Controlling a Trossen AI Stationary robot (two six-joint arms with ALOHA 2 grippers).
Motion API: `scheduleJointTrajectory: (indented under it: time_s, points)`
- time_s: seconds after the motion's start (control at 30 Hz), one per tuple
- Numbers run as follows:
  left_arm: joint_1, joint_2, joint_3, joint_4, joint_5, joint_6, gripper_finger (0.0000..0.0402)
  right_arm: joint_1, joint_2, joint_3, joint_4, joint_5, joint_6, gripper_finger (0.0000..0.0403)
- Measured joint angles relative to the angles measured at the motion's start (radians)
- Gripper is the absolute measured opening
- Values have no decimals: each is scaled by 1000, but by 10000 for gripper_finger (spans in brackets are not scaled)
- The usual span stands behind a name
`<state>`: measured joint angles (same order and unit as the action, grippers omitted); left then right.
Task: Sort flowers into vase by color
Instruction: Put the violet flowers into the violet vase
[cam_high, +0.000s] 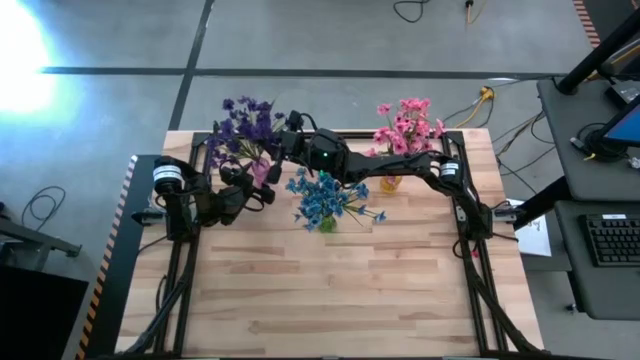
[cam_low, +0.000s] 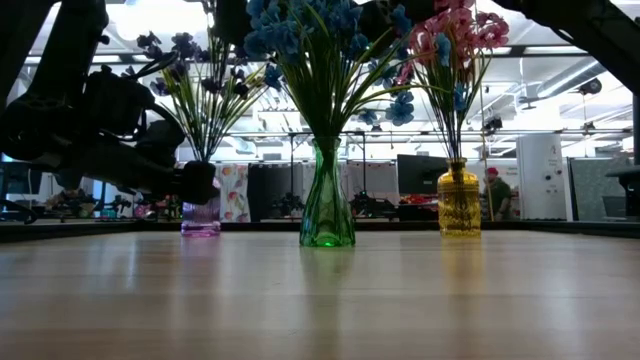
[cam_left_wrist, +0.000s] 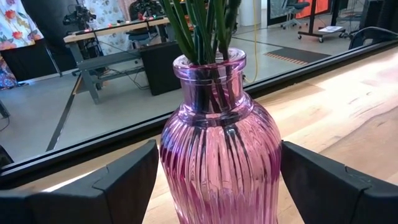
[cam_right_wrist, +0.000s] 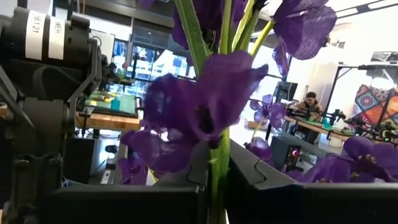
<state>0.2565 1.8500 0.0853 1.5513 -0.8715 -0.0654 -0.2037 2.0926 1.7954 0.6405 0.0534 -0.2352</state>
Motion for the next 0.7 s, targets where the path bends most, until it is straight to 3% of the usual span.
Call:
scheduleJointTrajectory:
  time_s: [0.4, 0.53, 0.7]
  points:
    - [0, 0, 1, 0, 29, 0, 310, -2, 4, 0, 2, 0, 0, 17]
    - [0, 0, 4, -6, -31, -12, 310, -3, 19, 0, 1, 0, 18, 17]
    - [0, 0, 4, -6, -24, -8, 310, -5, 30, 0, 6, 0, 26, 17]
